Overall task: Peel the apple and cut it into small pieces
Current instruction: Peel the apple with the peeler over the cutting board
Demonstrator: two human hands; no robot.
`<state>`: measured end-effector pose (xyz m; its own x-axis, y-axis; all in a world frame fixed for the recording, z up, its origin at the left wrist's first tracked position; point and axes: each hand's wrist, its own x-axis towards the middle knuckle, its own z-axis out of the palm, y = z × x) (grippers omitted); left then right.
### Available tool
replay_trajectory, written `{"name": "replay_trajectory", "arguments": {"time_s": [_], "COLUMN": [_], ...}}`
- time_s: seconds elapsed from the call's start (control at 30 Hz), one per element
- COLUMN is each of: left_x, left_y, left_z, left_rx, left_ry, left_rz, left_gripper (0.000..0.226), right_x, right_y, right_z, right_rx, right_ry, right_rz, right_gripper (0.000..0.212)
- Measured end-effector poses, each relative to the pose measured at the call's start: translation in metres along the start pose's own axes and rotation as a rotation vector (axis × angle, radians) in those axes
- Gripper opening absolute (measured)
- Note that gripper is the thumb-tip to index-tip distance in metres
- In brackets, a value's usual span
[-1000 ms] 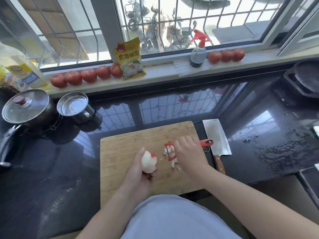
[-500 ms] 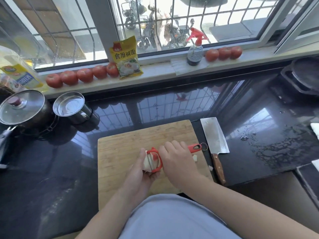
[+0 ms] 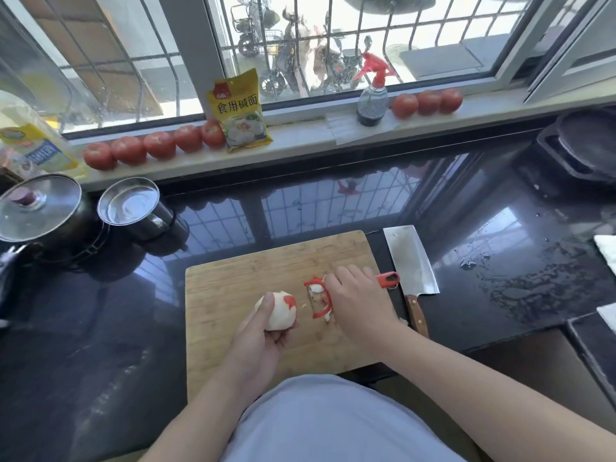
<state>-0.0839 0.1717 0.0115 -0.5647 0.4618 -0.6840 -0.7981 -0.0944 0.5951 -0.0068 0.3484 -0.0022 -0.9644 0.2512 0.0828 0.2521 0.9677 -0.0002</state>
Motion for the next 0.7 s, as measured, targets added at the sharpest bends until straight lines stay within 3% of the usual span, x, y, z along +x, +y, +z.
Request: {"name": "replay_trajectory", "arguments": {"time_s": [0.1, 0.17, 0.23, 0.37, 0.47, 0.7], "left_x": [-0.002, -0.002, -0.003, -0.001, 0.002, 0.001], "left_y": [-0.003, -0.005, -0.007, -0.009, -0.003, -0.008], "left_z": [0.003, 0.005, 0.007, 0.001, -0.003, 0.001], "left_rx": [0.071, 0.087, 0.072, -0.026, -0.042, 0.036], "left_ry": [-0.032, -0.044, -0.022, 0.005, 0.026, 0.008], "left_rz": [0.029, 0.061, 0.087, 0.073, 0.042, 0.054], "left_gripper": [0.054, 0.05, 0.046, 0.042, 0.049, 0.037], "right_x": [-0.001, 0.0, 0.0, -0.002, -0.002, 0.001], "right_y": [-0.027, -0.034, -0.028, 0.0, 0.005, -0.026], "right_z": [-0.012, -0.008, 0.003, 0.021, 0.015, -0.005], "right_rx": [0.12, 0.127, 0.08, -0.11, -0.096, 0.07], "right_ry": [0.186, 0.212, 0.156, -0.11, -0.169, 0.107], "right_rz": [-0.05, -0.045, -0.002, 0.11, 0.129, -0.014], "right_gripper": [0.021, 0.018, 0.016, 0.015, 0.021, 0.014]}}
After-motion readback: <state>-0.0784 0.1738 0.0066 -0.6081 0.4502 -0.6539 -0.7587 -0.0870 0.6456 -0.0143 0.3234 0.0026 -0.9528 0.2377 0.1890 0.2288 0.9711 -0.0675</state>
